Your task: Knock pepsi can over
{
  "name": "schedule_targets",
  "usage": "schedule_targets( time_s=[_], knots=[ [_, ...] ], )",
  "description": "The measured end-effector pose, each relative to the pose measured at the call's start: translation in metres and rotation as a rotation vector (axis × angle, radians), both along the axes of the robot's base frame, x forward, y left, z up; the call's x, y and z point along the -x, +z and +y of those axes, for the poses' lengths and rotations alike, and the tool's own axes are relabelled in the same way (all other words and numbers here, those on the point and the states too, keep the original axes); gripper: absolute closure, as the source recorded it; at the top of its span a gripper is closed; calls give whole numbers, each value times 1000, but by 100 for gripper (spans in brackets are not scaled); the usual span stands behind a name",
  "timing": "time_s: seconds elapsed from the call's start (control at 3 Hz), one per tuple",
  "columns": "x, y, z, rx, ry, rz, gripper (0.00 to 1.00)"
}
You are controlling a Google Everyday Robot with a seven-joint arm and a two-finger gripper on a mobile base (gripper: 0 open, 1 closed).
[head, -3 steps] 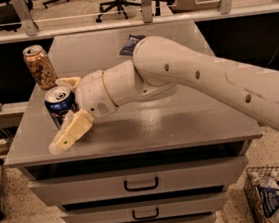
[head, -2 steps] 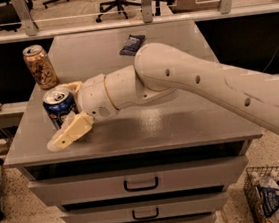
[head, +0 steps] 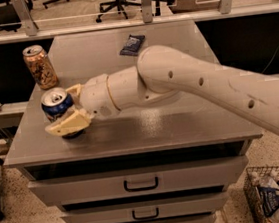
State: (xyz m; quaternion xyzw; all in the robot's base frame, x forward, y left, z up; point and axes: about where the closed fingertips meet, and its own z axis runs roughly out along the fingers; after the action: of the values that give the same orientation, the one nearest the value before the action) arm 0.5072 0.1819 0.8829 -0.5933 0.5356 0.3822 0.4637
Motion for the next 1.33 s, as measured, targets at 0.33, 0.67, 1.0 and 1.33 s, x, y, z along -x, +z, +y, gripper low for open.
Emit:
schedule_targets(
  time_s=[0.33, 0.67, 1.0, 1.33],
  knots=[
    [-16, 18, -24, 35, -36, -37, 93],
    [-33, 50, -49, 131, -48, -93, 100],
    [-59, 59, -89, 322, -61, -102, 100],
    [-70, 41, -127, 526, -51, -62, 100]
  ],
)
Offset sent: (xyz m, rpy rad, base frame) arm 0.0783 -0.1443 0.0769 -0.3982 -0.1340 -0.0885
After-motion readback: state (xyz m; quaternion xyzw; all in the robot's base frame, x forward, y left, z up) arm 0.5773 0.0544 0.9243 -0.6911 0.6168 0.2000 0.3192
